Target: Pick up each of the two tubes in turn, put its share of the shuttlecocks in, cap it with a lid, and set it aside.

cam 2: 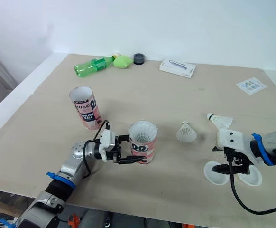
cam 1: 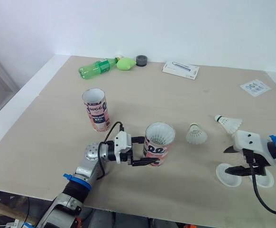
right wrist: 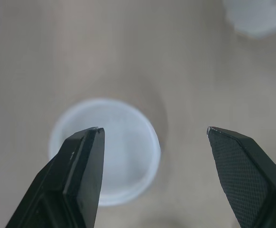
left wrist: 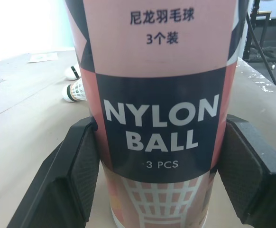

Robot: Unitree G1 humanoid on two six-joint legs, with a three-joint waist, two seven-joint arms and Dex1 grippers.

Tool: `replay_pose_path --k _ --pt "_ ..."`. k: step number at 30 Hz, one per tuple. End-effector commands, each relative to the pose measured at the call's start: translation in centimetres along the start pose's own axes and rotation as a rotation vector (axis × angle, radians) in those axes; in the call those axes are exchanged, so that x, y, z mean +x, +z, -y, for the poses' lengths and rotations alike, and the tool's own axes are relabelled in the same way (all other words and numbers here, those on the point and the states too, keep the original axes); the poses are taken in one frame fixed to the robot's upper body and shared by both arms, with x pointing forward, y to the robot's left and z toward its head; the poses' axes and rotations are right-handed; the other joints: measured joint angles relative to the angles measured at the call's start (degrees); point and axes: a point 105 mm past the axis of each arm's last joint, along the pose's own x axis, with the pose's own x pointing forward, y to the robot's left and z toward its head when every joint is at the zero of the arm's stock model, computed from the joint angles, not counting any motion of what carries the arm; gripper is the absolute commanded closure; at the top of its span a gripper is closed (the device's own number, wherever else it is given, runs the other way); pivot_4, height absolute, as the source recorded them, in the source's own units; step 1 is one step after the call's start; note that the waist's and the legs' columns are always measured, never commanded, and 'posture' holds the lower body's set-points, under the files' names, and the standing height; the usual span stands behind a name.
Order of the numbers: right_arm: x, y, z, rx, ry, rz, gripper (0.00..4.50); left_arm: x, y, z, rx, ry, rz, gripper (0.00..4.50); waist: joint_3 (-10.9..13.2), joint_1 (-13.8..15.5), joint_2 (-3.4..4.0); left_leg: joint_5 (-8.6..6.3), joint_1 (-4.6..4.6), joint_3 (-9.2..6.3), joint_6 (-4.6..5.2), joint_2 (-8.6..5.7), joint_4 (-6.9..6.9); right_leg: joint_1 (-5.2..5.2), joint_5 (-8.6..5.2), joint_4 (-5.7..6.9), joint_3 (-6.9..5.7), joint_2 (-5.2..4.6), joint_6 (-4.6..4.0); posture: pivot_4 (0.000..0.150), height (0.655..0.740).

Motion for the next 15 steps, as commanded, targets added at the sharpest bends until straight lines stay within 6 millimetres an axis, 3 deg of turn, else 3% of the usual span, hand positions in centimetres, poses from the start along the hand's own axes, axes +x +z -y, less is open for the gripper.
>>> replay_pose_path --k 1,9,12,15 --pt "0.0 -0.9 0.7 -0.012 -0.004 -0.040 0.78 0.0 -1.5 0.5 -0.002 -0.008 -0.058 1.35 0.00 0.01 0.01 0.00 0.00 0.00 0.00 0.00 -0.01 -0.01 0.00 0.00 0.00 0.01 0.00 0.150 0.7294" --pt "1.7 -1.4 1.7 0.014 0.018 -0.032 0.78 0.0 -2.2 0.7 0.035 -0.010 -0.067 1.35 -0.02 -0.14 0.04 0.00 0.14 0.03 0.00 0.02 0.02 -0.02 0.04 0.00 0.05 0.03 -0.01 0.150 0.7294" --pt "2.0 -1.4 1.7 0.012 0.031 -0.036 1.51 0.0 -2.2 0.5 0.041 -0.004 -0.063 1.35 -0.04 -0.14 0.04 0.02 0.17 0.01 0.01 0.02 0.05 0.01 0.09 0.00 0.05 0.04 0.01 0.150 0.7294" --pt "1.9 -1.5 1.2 -0.001 0.068 -0.037 3.06 0.0 -2.1 0.2 0.044 0.014 -0.052 1.35 -0.05 -0.13 0.05 0.07 0.18 0.01 0.03 0.01 0.09 0.03 0.13 0.00 0.05 0.03 0.02 0.150 0.7294"
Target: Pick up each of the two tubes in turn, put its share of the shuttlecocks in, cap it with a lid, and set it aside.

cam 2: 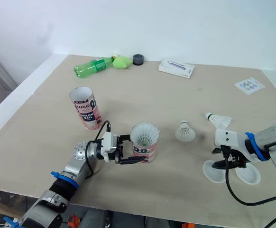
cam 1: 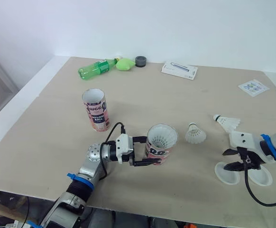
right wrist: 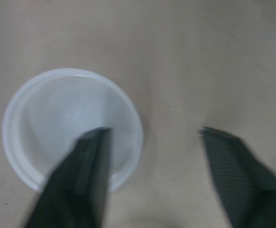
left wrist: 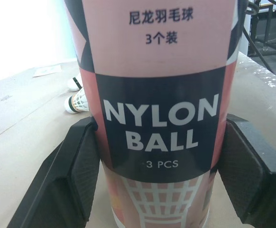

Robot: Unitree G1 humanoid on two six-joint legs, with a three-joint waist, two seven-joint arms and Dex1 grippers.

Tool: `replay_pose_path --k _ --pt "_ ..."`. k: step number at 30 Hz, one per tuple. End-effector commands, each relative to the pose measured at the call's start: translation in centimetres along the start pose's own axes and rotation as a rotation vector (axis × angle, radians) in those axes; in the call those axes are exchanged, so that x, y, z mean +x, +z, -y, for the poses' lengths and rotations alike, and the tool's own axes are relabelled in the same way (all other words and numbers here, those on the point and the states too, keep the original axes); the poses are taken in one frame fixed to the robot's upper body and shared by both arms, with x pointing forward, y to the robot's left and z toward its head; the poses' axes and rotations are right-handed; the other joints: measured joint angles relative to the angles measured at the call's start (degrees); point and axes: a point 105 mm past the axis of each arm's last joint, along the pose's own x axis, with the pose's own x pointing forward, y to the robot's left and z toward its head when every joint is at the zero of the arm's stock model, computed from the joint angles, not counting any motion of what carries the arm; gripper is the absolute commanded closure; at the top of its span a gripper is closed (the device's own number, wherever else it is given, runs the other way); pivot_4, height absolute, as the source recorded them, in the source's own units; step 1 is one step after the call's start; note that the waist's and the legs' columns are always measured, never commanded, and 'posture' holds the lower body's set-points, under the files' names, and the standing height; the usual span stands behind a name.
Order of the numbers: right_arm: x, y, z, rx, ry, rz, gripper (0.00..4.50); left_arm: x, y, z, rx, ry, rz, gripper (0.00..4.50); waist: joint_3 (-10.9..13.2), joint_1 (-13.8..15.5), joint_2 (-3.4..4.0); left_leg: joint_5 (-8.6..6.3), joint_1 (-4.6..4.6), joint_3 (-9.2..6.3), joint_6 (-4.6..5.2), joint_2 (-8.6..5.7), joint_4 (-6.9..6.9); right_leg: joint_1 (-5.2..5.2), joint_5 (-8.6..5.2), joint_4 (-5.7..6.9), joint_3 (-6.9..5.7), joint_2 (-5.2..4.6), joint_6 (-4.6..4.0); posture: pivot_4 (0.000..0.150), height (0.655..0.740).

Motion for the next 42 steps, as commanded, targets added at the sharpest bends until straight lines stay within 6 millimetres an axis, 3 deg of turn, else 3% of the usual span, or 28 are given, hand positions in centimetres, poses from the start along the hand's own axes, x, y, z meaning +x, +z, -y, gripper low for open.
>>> replay_pose_path --k 1,2,4,11,14,17,22,26,29,36,42 --pt "0.2 -0.4 -0.6 -0.005 0.040 -0.014 3.06 -0.3 -1.7 0.3 -0.036 0.012 -0.060 1.35 -0.01 0.00 0.02 0.01 0.00 0.00 0.01 0.00 0.00 0.00 0.00 0.00 0.00 0.00 0.00 0.150 0.7294" --pt "0.2 -0.4 -0.7 -0.009 0.047 -0.016 3.70 -0.2 -1.6 0.2 -0.042 0.020 -0.056 1.35 -0.02 0.00 0.03 0.01 0.00 0.00 0.01 0.00 0.01 0.00 0.01 0.00 0.01 -0.01 0.00 0.150 0.7294" --pt "0.1 -0.4 -0.9 -0.018 0.060 -0.019 4.44 -0.1 -1.3 -0.2 -0.051 0.036 -0.043 1.35 -0.05 0.01 0.03 0.03 0.00 0.00 0.02 0.00 0.02 0.01 0.03 0.00 0.01 -0.01 0.01 0.150 0.7294" --pt "-0.1 0.2 -1.1 -0.029 0.084 -0.009 4.44 0.2 -0.9 -0.9 -0.080 0.046 -0.029 1.35 -0.05 0.04 0.03 0.04 -0.03 0.00 0.02 -0.01 0.02 -0.02 0.05 0.00 0.01 0.00 0.01 0.150 0.7294" --pt "-0.6 1.6 -0.6 -0.032 0.051 0.042 4.44 0.2 -0.9 -0.8 -0.084 0.028 -0.039 1.35 -0.04 0.04 0.03 0.04 -0.07 -0.01 0.02 -0.01 -0.01 -0.05 0.04 0.00 0.01 0.02 0.01 0.150 0.7294" --pt "-1.9 4.0 -0.7 -0.055 0.049 0.140 4.44 0.2 -1.1 -0.5 -0.071 0.000 -0.060 1.35 -0.04 -0.01 0.12 0.04 -0.14 -0.01 0.02 0.00 -0.05 -0.04 0.04 0.01 0.02 0.04 0.01 0.150 0.7294" --pt "-5.5 9.7 -1.7 -0.192 0.038 0.288 4.44 0.1 -1.8 0.0 -0.136 -0.042 -0.102 1.35 -0.05 -0.04 0.31 0.04 -0.21 -0.02 0.02 0.00 -0.08 -0.02 0.05 0.02 0.05 0.08 0.03 0.150 0.7294" --pt "-7.8 12.4 -2.0 -0.311 0.004 0.307 4.44 -0.3 -2.6 1.3 -0.179 -0.141 -0.187 1.35 -0.02 -0.20 0.23 -0.02 -0.15 -0.08 -0.06 0.03 -0.09 -0.16 -0.06 0.00 0.02 0.11 -0.03 0.150 0.7294" --pt "-9.4 14.1 -1.7 -0.395 -0.035 0.309 4.44 -0.1 -2.1 1.6 -0.213 -0.185 -0.194 1.35 -0.02 -0.82 0.24 -0.08 -0.15 -0.03 -0.16 0.06 -0.22 -0.15 -0.17 0.00 0.02 0.10 -0.12 0.150 0.7294" --pt "-11.2 18.0 -1.1 -0.548 -0.068 0.336 4.44 0.4 -1.4 1.0 -0.221 -0.198 -0.186 1.35 -0.05 -1.22 0.25 -0.14 -0.18 -0.20 -0.21 -0.02 -0.90 -0.15 -0.25 0.02 -0.02 0.14 -0.32 0.150 0.7294" --pt "-10.9 21.5 -1.9 -0.709 -0.007 0.335 4.44 0.6 -0.8 0.5 -0.233 -0.152 -0.128 1.35 -0.01 -1.35 0.21 -0.23 -0.21 -0.28 -0.30 -0.05 -0.88 -0.11 -0.34 0.01 -0.10 0.10 -0.34 0.150 0.7294"
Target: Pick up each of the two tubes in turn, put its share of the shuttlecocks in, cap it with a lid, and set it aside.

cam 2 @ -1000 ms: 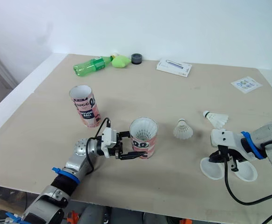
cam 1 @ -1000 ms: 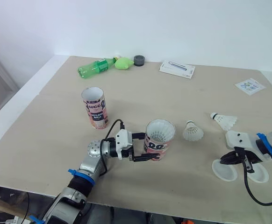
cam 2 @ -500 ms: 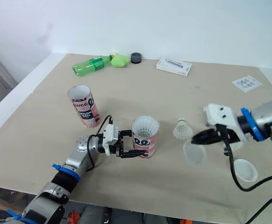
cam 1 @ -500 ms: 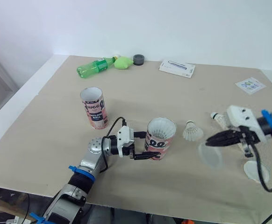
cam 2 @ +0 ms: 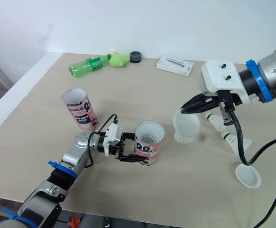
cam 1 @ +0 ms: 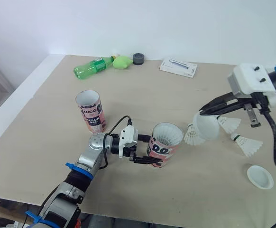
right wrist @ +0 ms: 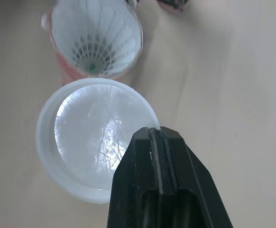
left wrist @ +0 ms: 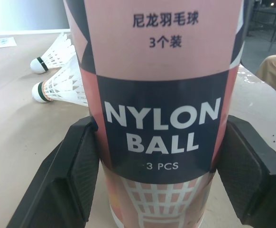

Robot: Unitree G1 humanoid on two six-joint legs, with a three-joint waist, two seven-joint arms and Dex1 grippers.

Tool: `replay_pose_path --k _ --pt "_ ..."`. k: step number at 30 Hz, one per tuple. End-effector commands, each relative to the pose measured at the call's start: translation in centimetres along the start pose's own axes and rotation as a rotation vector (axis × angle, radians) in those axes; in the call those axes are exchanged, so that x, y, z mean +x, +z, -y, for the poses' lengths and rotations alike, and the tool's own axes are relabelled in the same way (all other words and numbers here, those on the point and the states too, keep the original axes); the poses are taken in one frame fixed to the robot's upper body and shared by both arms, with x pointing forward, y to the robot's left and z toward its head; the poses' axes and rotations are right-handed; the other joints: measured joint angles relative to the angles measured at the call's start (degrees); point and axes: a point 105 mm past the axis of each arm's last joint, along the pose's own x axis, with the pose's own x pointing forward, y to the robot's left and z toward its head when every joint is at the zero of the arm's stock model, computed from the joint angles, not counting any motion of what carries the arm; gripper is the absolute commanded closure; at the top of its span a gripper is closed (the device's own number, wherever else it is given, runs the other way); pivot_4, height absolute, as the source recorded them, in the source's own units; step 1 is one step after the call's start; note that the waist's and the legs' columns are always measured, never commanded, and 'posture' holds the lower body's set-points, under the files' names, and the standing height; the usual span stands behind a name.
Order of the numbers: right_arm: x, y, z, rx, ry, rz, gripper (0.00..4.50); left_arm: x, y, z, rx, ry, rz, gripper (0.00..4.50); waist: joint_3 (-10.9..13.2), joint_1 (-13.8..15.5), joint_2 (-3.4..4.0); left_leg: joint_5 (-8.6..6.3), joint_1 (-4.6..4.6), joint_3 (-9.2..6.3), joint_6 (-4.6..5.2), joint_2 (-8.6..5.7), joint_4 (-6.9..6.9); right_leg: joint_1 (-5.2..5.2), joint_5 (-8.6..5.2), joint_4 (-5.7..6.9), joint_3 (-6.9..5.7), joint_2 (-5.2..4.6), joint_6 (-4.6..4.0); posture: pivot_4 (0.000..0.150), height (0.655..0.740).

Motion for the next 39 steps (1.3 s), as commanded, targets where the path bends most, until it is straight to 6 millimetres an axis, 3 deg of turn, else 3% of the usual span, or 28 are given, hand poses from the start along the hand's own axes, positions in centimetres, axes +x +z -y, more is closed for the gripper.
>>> replay_pose_path --k 1,10,18,29,39 --pt "0.6 2.6 0.0 -0.117 0.091 0.037 4.44 0.2 -2.1 0.7 -0.101 0.010 -0.030 1.35 0.01 -0.08 0.01 0.00 0.00 0.00 0.00 0.01 0.02 -0.01 0.00 0.01 -0.01 0.00 0.00 0.150 0.7294" --pt "3.3 4.7 -0.4 -0.246 0.251 0.061 4.44 0.7 -2.6 1.1 -0.086 -0.015 -0.051 1.35 0.03 -0.01 -0.04 0.00 0.00 -0.08 0.00 0.03 0.05 -0.01 0.01 0.04 -0.09 0.03 -0.04 0.150 0.7294" --pt "5.7 4.3 -0.5 -0.302 0.325 0.042 4.44 0.5 -3.2 1.2 -0.026 -0.056 -0.115 1.35 0.03 0.02 -0.04 0.00 0.00 -0.12 0.00 0.05 0.08 0.02 0.01 0.07 -0.14 0.05 -0.07 0.150 0.7294" --pt "6.3 3.6 0.8 -0.370 0.286 -0.025 4.44 0.7 -3.2 1.1 -0.024 -0.075 -0.109 1.35 0.02 -0.02 -0.04 0.01 0.04 -0.13 0.00 0.07 0.15 0.05 0.05 0.11 -0.17 0.07 -0.10 0.150 0.7294" --pt "6.3 4.2 1.5 -0.414 0.245 -0.034 4.44 0.3 -3.1 0.8 -0.027 -0.061 -0.111 1.35 0.02 -0.06 -0.05 0.03 0.08 -0.12 0.02 0.12 0.29 0.08 0.17 0.15 -0.20 0.09 -0.15 0.150 0.7294"
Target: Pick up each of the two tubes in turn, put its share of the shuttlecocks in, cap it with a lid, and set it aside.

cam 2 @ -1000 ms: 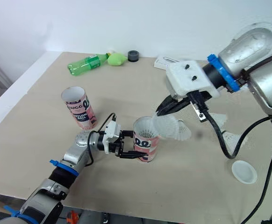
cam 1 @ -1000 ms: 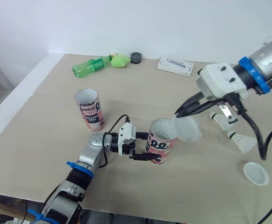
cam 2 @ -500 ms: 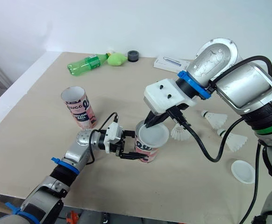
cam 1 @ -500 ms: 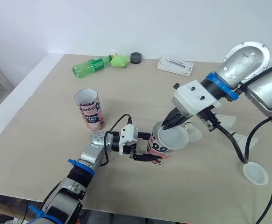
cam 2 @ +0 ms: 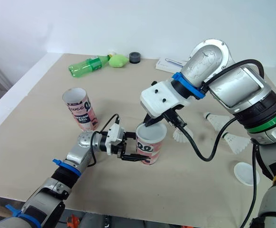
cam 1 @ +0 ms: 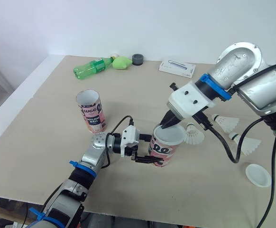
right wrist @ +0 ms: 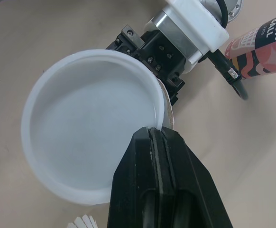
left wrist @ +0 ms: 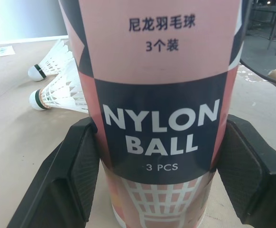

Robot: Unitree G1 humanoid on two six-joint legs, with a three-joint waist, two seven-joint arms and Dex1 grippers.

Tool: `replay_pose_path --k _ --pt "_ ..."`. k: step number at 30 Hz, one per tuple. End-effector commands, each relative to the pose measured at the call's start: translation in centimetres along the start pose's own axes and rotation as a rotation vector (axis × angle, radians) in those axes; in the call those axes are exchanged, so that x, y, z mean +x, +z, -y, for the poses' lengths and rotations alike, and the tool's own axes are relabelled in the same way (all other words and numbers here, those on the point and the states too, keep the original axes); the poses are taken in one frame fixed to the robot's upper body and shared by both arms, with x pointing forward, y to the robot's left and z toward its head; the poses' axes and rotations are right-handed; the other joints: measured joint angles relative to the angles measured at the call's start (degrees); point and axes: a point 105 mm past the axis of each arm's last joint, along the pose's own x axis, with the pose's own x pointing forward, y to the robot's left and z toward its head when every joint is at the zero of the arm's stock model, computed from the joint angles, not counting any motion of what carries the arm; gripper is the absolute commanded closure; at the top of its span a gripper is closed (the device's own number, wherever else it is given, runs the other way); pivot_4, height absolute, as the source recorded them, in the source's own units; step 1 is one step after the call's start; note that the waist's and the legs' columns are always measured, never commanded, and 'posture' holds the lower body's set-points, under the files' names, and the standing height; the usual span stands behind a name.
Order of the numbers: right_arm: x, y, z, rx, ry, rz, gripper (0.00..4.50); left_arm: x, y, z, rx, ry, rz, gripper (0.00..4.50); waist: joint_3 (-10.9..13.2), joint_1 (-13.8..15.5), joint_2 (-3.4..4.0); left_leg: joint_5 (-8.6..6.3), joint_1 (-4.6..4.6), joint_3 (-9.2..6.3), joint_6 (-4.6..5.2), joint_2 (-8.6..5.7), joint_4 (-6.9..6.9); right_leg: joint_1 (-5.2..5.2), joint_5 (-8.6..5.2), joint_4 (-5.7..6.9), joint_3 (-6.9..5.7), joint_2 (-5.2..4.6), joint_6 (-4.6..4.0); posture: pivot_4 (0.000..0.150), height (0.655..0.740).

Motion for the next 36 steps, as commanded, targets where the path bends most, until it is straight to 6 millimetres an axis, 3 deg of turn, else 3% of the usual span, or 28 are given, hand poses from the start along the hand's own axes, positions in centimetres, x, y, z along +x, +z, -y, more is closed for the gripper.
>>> replay_pose_path --k 1,12,31,36 --pt "-1.7 0.7 0.6 -0.053 -0.044 -0.034 4.44 -0.2 -2.6 1.3 -0.071 -0.046 -0.104 1.35 0.00 0.00 0.00 0.01 0.01 0.01 0.00 0.01 0.00 0.00 0.02 0.00 0.00 0.01 -0.02 0.150 0.7294" --pt "-2.5 1.7 0.7 -0.082 -0.080 -0.023 4.44 -0.5 -2.7 1.2 -0.074 -0.039 -0.107 1.35 0.00 -0.02 0.00 0.02 -0.02 0.01 0.02 0.04 -0.08 -0.05 0.02 0.00 -0.02 0.05 -0.08 0.150 0.7294" --pt "-0.8 0.4 -0.5 -0.029 -0.037 -0.020 4.44 -0.5 -2.7 1.2 -0.086 -0.019 -0.098 1.35 -0.02 -0.03 -0.01 0.02 0.00 -0.02 0.02 0.04 -0.09 -0.01 0.01 0.01 -0.03 0.08 -0.08 0.150 0.7294" --pt "-0.9 1.7 0.1 -0.050 -0.049 0.031 4.44 -0.5 -2.8 1.1 -0.088 -0.016 -0.098 1.35 -0.03 -0.06 -0.01 0.02 0.03 -0.02 0.02 0.06 -0.08 -0.02 0.02 0.02 -0.03 0.08 -0.09 0.150 0.7294"
